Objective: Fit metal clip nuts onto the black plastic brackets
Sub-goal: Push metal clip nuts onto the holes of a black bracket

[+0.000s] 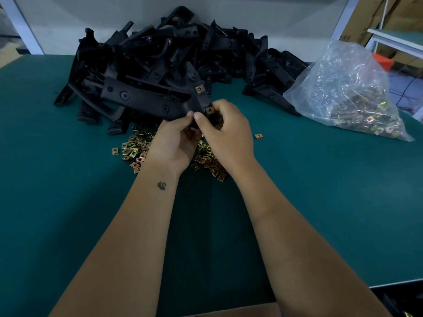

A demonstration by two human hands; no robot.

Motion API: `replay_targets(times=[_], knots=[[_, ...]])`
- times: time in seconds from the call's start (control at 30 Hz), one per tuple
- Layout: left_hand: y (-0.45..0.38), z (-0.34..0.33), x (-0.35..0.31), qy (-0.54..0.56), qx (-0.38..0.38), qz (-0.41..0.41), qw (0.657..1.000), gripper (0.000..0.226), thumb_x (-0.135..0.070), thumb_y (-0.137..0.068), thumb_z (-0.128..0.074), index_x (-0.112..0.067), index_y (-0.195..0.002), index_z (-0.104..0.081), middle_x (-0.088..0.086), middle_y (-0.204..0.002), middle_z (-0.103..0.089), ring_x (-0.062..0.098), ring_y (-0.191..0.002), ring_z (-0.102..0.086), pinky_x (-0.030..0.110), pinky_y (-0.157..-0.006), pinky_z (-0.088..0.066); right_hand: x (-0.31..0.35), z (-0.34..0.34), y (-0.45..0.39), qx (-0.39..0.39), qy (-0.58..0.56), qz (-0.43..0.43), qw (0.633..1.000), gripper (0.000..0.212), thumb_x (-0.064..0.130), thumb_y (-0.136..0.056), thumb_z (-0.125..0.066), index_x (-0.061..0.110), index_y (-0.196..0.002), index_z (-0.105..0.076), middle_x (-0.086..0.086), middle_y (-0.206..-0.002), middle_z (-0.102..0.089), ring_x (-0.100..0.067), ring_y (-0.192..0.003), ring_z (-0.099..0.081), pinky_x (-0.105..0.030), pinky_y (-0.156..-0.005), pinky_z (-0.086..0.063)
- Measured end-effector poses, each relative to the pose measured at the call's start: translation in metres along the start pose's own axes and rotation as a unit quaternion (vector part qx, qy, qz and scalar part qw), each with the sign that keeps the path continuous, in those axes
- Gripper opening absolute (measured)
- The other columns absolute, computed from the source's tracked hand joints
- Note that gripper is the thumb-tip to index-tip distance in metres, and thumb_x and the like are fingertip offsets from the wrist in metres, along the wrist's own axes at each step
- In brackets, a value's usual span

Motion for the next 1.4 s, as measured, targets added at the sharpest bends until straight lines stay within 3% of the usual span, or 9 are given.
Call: replay_targets(times=[0.1, 0.23, 0.4, 0.57, 0.77, 0.87, 1.03, 1.23, 1.4], knots=[[0.000, -0.003, 0.001, -0.006, 0.011, -0.003, 1.000, 0.015, 0.001, -0.096, -0.053, -0.007, -0.098, -0.065, 0.005, -0.083, -0.072, 0.015, -0.074, -0.067, 0.029, -0.080, -0.053, 0.003, 0.005, 0.000, -0.019, 0.012, 0.012, 1.000, 0.027, 0.039, -0.091, -0.063, 0.012, -0.089, -0.061, 0.001, -0.087, -0.059, -0.013, -0.080, -0.055, -0.037, -0.072, -0.049], [-0.002, -0.001, 0.002, 0.000, 0.007, -0.003, 1.000, 0.014, 0.000, -0.096, -0.053, -0.007, -0.094, -0.065, 0.004, -0.077, -0.071, 0.014, -0.071, -0.062, 0.027, -0.075, -0.049, 0.006, 0.003, 0.000, -0.009, 0.018, 0.014, 1.000, 0.031, 0.036, -0.094, -0.061, 0.006, -0.086, -0.062, -0.003, -0.084, -0.059, -0.018, -0.078, -0.055, -0.041, -0.071, -0.048], [-0.003, -0.002, 0.003, -0.001, 0.011, -0.001, 1.000, 0.014, -0.002, -0.097, -0.052, -0.004, -0.106, -0.063, 0.005, -0.085, -0.070, 0.011, -0.068, -0.059, 0.022, -0.068, -0.047, 0.008, 0.001, 0.001, -0.001, 0.022, 0.018, 1.000, 0.028, 0.031, -0.096, -0.059, 0.005, -0.086, -0.062, -0.003, -0.083, -0.059, -0.018, -0.078, -0.053, -0.040, -0.070, -0.046], [-0.003, -0.001, 0.005, -0.016, 0.004, 0.003, 1.000, 0.040, -0.005, -0.098, -0.051, 0.003, -0.137, -0.051, 0.005, -0.093, -0.064, 0.009, -0.066, -0.052, 0.020, -0.065, -0.045, 0.009, 0.001, 0.000, 0.002, 0.039, 0.022, 0.999, 0.029, 0.030, -0.097, -0.058, 0.005, -0.083, -0.058, -0.002, -0.080, -0.056, -0.017, -0.075, -0.051, -0.033, -0.064, -0.038], [-0.002, -0.001, 0.006, 0.034, -0.001, 0.008, 0.999, 0.041, -0.004, -0.099, -0.050, 0.005, -0.139, -0.049, 0.010, -0.097, -0.067, 0.012, -0.070, -0.064, 0.022, -0.071, -0.055, 0.010, 0.005, 0.001, -0.022, 0.031, 0.015, 0.999, 0.026, 0.036, -0.093, -0.063, 0.011, -0.097, -0.068, 0.002, -0.090, -0.064, -0.014, -0.086, -0.058, -0.036, -0.075, -0.049], [-0.002, -0.001, 0.010, 0.060, -0.004, 0.021, 0.998, 0.032, -0.004, -0.100, -0.049, 0.002, -0.131, -0.052, 0.008, -0.084, -0.066, 0.010, -0.058, -0.062, 0.020, -0.064, -0.054, 0.012, 0.010, 0.002, -0.054, 0.052, 0.021, 0.997, 0.033, 0.041, -0.090, -0.067, 0.012, -0.107, -0.068, 0.004, -0.099, -0.066, -0.011, -0.091, -0.059, -0.030, -0.078, -0.048], [0.001, -0.007, 0.012, 0.028, 0.025, 0.038, 0.999, 0.016, -0.010, -0.102, -0.047, -0.004, -0.101, -0.063, 0.004, -0.081, -0.065, 0.010, -0.070, -0.053, 0.025, -0.089, -0.043, 0.019, 0.013, 0.004, -0.063, 0.060, 0.056, 0.995, 0.026, 0.034, -0.091, -0.066, 0.007, -0.092, -0.066, 0.001, -0.086, -0.062, -0.014, -0.078, -0.055, -0.035, -0.068, -0.045], [0.005, -0.011, 0.009, 0.031, 0.040, 0.031, 0.998, 0.016, -0.016, -0.100, -0.052, -0.009, -0.106, -0.065, 0.010, -0.104, -0.068, 0.021, -0.096, -0.059, 0.034, -0.103, -0.045, 0.018, 0.018, 0.002, -0.072, 0.088, 0.064, 0.991, 0.030, 0.035, -0.094, -0.063, 0.007, -0.104, -0.069, 0.006, -0.083, -0.052, -0.010, -0.071, -0.047, -0.028, -0.061, -0.036], [0.005, -0.002, -0.004, 0.094, -0.003, -0.016, 0.995, 0.016, -0.021, -0.101, -0.053, -0.019, -0.100, -0.069, 0.010, -0.095, -0.074, 0.023, -0.085, -0.068, 0.028, -0.072, -0.058, 0.005, 0.020, -0.001, -0.081, 0.027, 0.007, 0.996, 0.032, 0.038, -0.090, -0.066, 0.017, -0.115, -0.069, 0.008, -0.097, -0.064, -0.002, -0.078, -0.055, -0.026, -0.075, -0.049]])
Point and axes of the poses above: each hand's wrist, its own y-axis away from the middle knuckle, its own z-axis out of the back of the hand, x = y × z, the point moved 9 cm from there along -y, towards the middle knuckle
